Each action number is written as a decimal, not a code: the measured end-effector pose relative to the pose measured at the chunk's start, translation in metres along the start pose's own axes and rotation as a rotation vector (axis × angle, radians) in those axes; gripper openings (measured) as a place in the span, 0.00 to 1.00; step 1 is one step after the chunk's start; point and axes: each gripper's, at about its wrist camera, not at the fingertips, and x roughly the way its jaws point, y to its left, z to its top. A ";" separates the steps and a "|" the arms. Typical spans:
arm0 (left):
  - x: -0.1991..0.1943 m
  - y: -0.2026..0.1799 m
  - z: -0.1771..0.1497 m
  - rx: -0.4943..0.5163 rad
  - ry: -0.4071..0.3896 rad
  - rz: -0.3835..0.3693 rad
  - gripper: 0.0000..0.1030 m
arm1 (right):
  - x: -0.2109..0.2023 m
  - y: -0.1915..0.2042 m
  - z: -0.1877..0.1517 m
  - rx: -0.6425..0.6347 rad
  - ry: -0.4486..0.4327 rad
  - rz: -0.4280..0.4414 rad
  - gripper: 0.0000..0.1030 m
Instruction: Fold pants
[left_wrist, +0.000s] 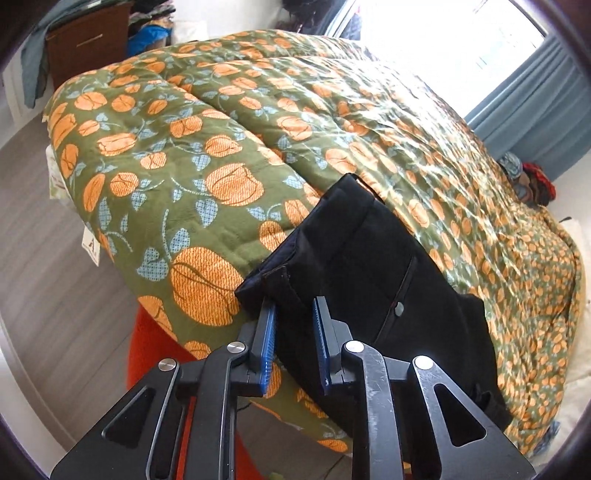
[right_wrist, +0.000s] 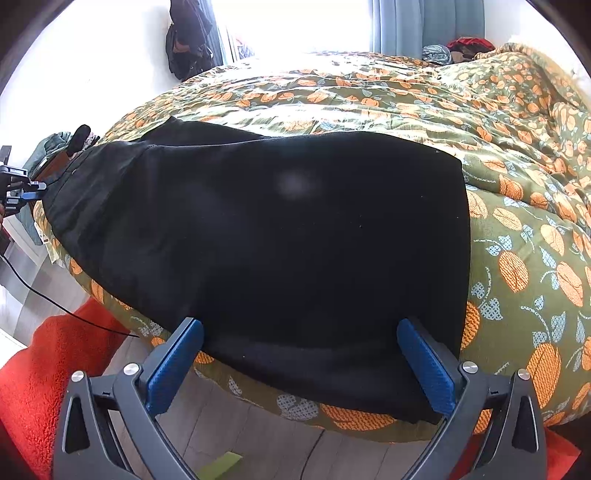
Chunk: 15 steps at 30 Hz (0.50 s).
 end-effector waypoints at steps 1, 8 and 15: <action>0.006 0.003 0.002 -0.013 0.013 0.004 0.19 | 0.000 0.001 0.000 0.000 0.000 -0.001 1.00; 0.001 0.022 -0.006 -0.044 -0.016 0.001 0.31 | -0.001 0.002 -0.002 -0.015 0.000 -0.002 1.00; 0.010 0.030 -0.011 -0.087 -0.012 -0.034 0.34 | 0.000 0.002 -0.002 -0.013 0.004 -0.007 1.00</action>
